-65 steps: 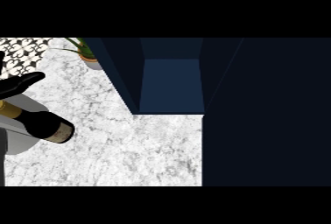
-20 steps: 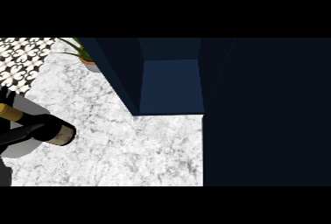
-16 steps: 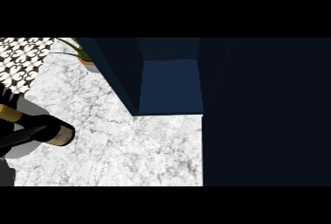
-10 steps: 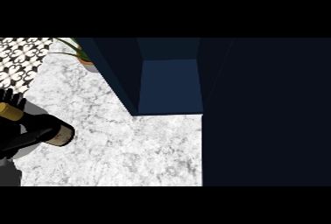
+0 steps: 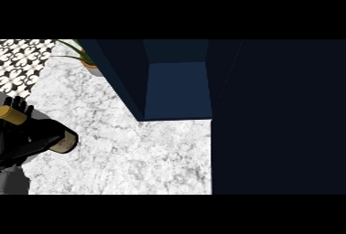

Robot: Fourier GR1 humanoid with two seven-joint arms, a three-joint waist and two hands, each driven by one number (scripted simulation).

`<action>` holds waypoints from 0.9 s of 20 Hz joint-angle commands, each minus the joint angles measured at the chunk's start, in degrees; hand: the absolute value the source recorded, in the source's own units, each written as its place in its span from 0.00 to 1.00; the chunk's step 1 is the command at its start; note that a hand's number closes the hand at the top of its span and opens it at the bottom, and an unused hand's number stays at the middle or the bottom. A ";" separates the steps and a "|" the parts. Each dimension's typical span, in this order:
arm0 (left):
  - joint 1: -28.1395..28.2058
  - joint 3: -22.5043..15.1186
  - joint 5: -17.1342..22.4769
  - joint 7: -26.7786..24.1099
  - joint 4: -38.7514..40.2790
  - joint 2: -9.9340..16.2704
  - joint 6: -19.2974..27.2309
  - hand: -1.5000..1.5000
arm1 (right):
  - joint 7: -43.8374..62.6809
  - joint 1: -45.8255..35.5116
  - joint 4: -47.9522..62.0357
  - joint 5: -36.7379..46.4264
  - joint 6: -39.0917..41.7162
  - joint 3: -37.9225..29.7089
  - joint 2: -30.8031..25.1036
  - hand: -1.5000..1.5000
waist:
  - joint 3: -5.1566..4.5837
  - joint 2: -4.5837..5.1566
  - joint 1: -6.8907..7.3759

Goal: Pick up the wine, place it into the cabinet and close the cabinet

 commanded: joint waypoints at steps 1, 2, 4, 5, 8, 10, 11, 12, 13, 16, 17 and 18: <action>1.90 4.23 2.24 0.59 10.17 0.25 0.62 0.00 | -2.22 2.04 0.24 1.93 0.87 0.56 0.41 0.00 | -1.78 1.03 0.10; 1.64 3.97 2.63 0.71 10.41 0.07 -0.25 0.00 | -0.64 -0.59 0.65 1.00 -0.17 -0.76 -0.14 0.00 | -1.82 1.12 0.50; 2.90 4.24 3.57 -0.81 10.82 -1.31 -1.23 0.00 | -0.07 -0.27 -0.13 -1.48 0.73 -1.71 -0.97 0.00 | -1.82 1.08 0.43; 1.21 4.27 4.48 -0.94 10.54 -1.86 -1.55 0.00 | -0.35 -0.90 0.12 0.89 -0.29 0.04 0.19 0.00 | -1.83 1.00 0.66; 1.71 4.71 4.34 -2.99 12.84 -1.67 -2.49 0.00 | -0.62 1.38 -0.49 0.11 0.47 -0.18 0.09 0.00 | -1.84 1.15 -0.08; -1.26 4.78 4.59 -1.74 14.23 -0.56 -2.53 0.00 | -1.10 0.24 0.48 -0.85 0.52 -0.83 0.15 0.00 | -1.82 1.35 -0.31; 0.70 4.76 4.63 -2.85 13.29 -0.92 -3.22 0.00 | -0.53 2.16 -1.81 0.67 0.28 0.39 0.42 0.00 | -1.81 0.98 -0.16; 2.38 4.96 4.67 -4.37 13.65 -1.63 -3.75 0.00 | 0.32 1.56 -1.65 -1.01 0.89 -0.97 -0.82 0.00 | -1.85 1.11 0.05; 0.12 4.71 4.71 -3.62 14.50 -0.95 -4.02 0.00 | -1.07 -0.07 1.30 -0.23 0.11 -1.63 0.01 0.00 | -1.83 1.41 0.22; 2.33 4.91 5.24 -6.07 15.86 -1.18 -7.05 1.00 | 0.15 0.28 -0.86 -0.29 0.28 -0.77 -0.39 0.00 | -1.99 1.45 0.12; -0.11 4.74 5.47 -4.52 16.26 -1.62 -5.69 1.00 | -0.41 -0.68 0.41 0.05 0.27 -0.81 -0.27 0.00 | -1.91 1.50 0.11; 1.09 5.03 5.68 -4.89 15.99 -1.12 -6.56 1.00 | -1.51 -0.03 1.65 0.97 0.41 -0.21 0.39 0.00 | -1.85 1.42 0.68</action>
